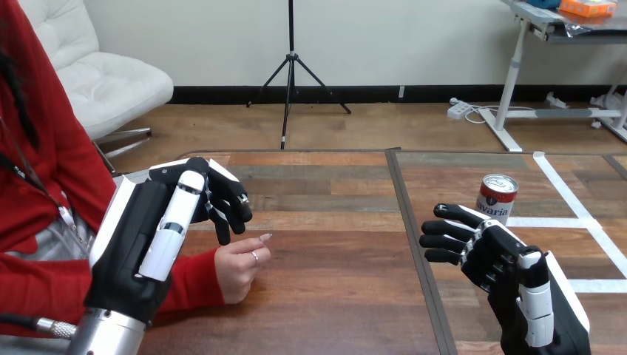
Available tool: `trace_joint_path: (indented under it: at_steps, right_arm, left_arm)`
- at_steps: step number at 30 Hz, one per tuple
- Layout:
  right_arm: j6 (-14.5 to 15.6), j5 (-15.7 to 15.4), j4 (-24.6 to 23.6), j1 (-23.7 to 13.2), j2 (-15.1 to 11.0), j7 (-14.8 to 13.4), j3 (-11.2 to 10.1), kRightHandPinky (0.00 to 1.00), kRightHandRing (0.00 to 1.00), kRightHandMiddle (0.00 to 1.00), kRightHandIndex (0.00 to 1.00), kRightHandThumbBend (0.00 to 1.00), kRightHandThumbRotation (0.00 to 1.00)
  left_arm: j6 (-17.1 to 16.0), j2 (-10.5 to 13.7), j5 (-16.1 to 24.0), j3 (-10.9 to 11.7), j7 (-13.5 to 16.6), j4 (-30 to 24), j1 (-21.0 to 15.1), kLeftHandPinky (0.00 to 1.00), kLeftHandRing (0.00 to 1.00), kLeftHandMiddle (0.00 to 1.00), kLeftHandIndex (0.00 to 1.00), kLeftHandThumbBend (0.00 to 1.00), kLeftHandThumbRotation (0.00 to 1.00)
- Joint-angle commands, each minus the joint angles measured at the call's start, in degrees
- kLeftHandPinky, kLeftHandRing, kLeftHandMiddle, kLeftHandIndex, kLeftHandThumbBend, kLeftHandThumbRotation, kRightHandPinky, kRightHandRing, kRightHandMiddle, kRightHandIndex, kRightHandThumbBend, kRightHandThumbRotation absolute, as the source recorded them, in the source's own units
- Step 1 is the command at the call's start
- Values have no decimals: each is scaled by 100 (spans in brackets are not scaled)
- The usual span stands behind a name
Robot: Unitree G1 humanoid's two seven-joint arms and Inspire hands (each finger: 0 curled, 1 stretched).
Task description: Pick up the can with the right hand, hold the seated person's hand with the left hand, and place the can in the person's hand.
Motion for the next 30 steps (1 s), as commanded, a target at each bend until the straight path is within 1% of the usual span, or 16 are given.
trace_joint_path:
  at_steps: [1, 8, 15, 21, 24, 25, 27, 28, 30]
  right_arm:
    - [-141, 34, -154, -305, 16, 26, -74, 71, 73, 74, 77, 89, 100]
    - [-113, 51, -142, -305, 4, 48, -70, 71, 74, 75, 77, 89, 100]
    - [-83, -7, -126, -345, 4, 19, -61, 70, 73, 75, 77, 88, 100]
    - [-31, -113, -48, -489, 16, -52, -37, 69, 73, 75, 76, 88, 100]
    - [9, -195, 33, -637, 3, -100, -33, 69, 72, 74, 76, 88, 100]
    - [72, -222, 91, -773, -19, -123, -36, 69, 72, 74, 76, 88, 100]
    - [146, -250, 159, -929, -41, -148, -41, 69, 72, 74, 75, 88, 100]
    - [195, -295, 228, -1077, -76, -170, -49, 68, 72, 74, 75, 89, 100]
    - [240, -352, 308, -1232, -109, -191, -61, 69, 72, 75, 75, 89, 100]
  left_arm:
    - [-53, 23, -30, 61, 18, -261, -368, 21, 33, 38, 36, 0, 100]
    - [-8, 26, -14, 63, 33, -306, -340, 21, 33, 38, 36, 0, 100]
    - [19, 37, -33, 73, 27, -302, -355, 21, 33, 38, 36, 0, 100]
    - [-21, 56, -74, 85, -15, -240, -390, 21, 33, 38, 36, 0, 100]
    - [-62, 57, -91, 83, -39, -193, -417, 21, 34, 38, 36, 0, 100]
    - [-97, 59, -81, 76, -53, -160, -431, 21, 33, 38, 36, 0, 100]
    - [-135, 61, -68, 72, -70, -118, -452, 21, 33, 38, 36, 0, 100]
    - [-141, 58, -53, 66, -71, -101, -461, 21, 33, 38, 36, 0, 100]
    - [-141, 55, -37, 60, -72, -81, -474, 21, 33, 38, 36, 0, 100]
